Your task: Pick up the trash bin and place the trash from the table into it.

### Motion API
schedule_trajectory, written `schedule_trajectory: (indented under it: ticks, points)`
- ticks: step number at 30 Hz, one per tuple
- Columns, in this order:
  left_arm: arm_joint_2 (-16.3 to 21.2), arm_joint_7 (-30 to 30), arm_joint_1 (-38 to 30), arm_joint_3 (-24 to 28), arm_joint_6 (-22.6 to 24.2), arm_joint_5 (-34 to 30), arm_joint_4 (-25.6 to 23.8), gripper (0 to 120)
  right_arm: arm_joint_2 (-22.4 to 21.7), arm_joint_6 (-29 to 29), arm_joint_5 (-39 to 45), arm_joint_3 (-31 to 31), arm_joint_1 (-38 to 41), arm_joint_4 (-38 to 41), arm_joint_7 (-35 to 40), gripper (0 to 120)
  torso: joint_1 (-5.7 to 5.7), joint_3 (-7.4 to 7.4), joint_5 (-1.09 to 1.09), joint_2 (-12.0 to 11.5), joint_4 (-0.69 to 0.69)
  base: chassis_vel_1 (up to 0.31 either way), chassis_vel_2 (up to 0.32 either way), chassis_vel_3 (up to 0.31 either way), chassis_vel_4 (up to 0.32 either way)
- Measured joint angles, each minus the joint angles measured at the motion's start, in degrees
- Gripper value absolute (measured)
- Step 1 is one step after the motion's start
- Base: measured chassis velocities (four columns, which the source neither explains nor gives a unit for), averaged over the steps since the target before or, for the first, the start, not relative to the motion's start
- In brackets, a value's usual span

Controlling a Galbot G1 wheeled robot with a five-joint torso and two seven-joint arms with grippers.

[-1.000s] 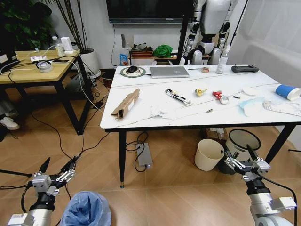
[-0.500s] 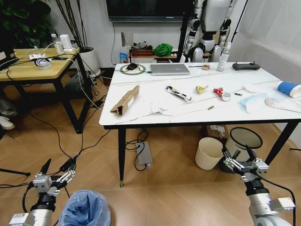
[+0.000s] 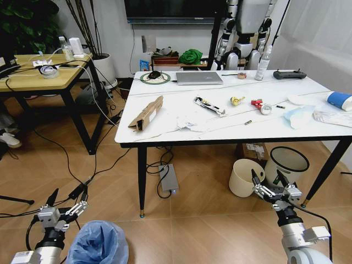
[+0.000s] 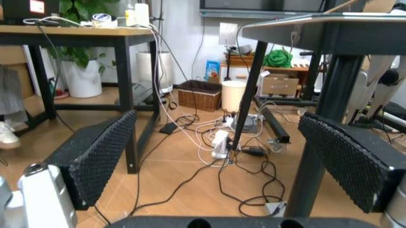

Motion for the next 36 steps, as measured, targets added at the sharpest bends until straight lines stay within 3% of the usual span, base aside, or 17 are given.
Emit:
schedule_trajectory:
  ticks: [24, 36]
  points:
    - [2.70, 0.08, 0.01, -0.38, 1.25, -1.27, 1.21, 100, 2.58, 0.25, -2.99, -1.41, 0.63, -2.00, 0.36, 100, -2.54, -3.58, -0.01, -6.13, 0.00, 0.000, 0.000, 0.000, 0.000]
    - [1.93, 0.09, 0.74, -0.62, 1.27, -0.90, 1.09, 100, 2.34, 1.41, -3.46, -1.76, 0.10, -3.13, 0.02, 100, -3.70, -5.25, -0.01, -8.96, 0.00, 0.000, 0.000, 0.000, 0.000]
